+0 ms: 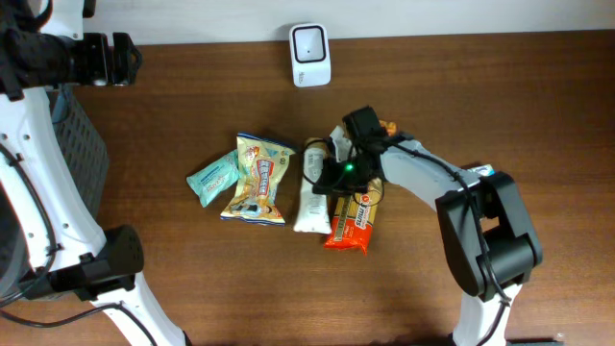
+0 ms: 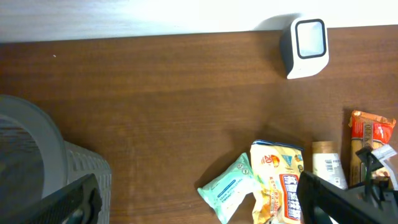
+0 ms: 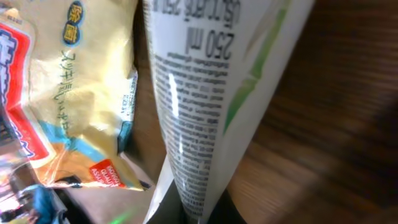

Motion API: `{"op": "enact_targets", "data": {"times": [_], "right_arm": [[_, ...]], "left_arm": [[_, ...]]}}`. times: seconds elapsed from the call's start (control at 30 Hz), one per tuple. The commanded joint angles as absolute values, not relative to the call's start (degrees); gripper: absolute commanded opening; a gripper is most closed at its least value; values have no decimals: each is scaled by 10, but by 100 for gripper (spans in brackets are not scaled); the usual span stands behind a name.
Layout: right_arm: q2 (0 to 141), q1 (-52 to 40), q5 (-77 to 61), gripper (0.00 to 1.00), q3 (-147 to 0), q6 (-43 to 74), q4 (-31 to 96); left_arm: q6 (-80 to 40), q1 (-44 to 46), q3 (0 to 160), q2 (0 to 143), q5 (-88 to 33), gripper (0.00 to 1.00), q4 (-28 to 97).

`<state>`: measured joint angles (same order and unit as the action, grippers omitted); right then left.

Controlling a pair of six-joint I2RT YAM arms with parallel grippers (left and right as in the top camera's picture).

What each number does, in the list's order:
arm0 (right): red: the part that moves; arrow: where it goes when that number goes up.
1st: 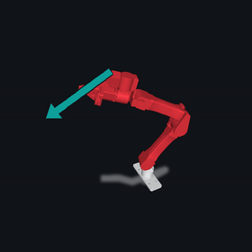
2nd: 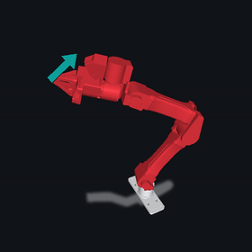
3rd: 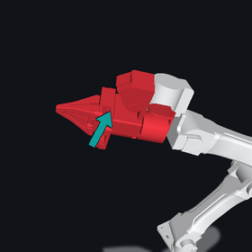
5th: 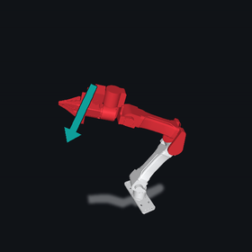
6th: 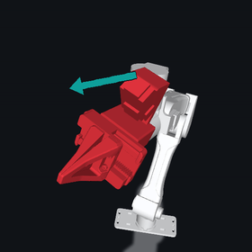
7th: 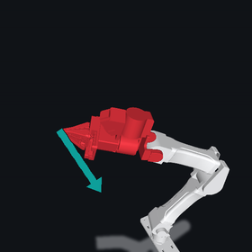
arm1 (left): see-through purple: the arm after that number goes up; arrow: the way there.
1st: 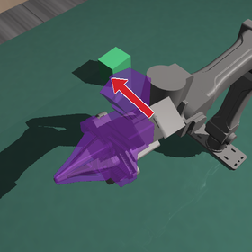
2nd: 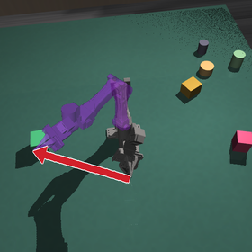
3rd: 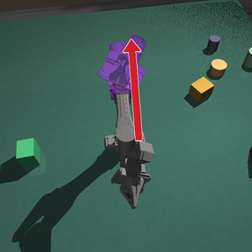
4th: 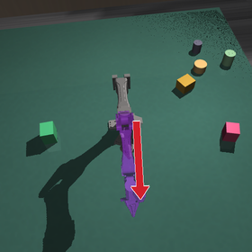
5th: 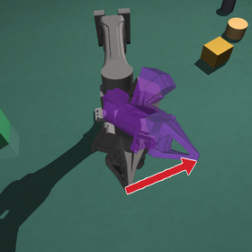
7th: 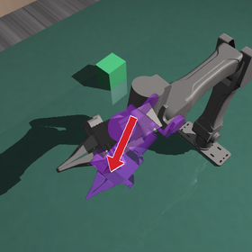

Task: Scan the item barcode
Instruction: 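Lower the right gripper onto the white tube and grasp it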

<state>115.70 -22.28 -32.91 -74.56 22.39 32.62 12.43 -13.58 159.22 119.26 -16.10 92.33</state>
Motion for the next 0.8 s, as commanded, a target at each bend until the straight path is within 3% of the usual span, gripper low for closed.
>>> {"op": "enact_targets", "data": {"times": [0.0, 0.07, 0.27, 0.3, 0.37, 0.43, 0.77], "right_arm": [[1148, -247, -109, 4, -832, 163, 428], [1148, -284, 10, 4, -878, 145, 476], [1188, -357, 95, 4, -878, 137, 477], [1196, -362, 95, 8, -878, 137, 477], [1201, -365, 90, 40, -878, 138, 476], [1201, -354, 47, 62, -878, 137, 471], [1201, -224, -215, 63, -875, 107, 538]], "left_arm": [[128, -137, 1594, 1187, -166, 99, 923], [128, -137, 1594, 1187, -165, 99, 923], [128, -137, 1594, 1187, -166, 99, 923], [128, -137, 1594, 1187, -166, 99, 923], [128, -137, 1594, 1187, -166, 99, 923], [128, -137, 1594, 1187, -166, 99, 923], [128, -137, 1594, 1187, -166, 99, 923]]}}
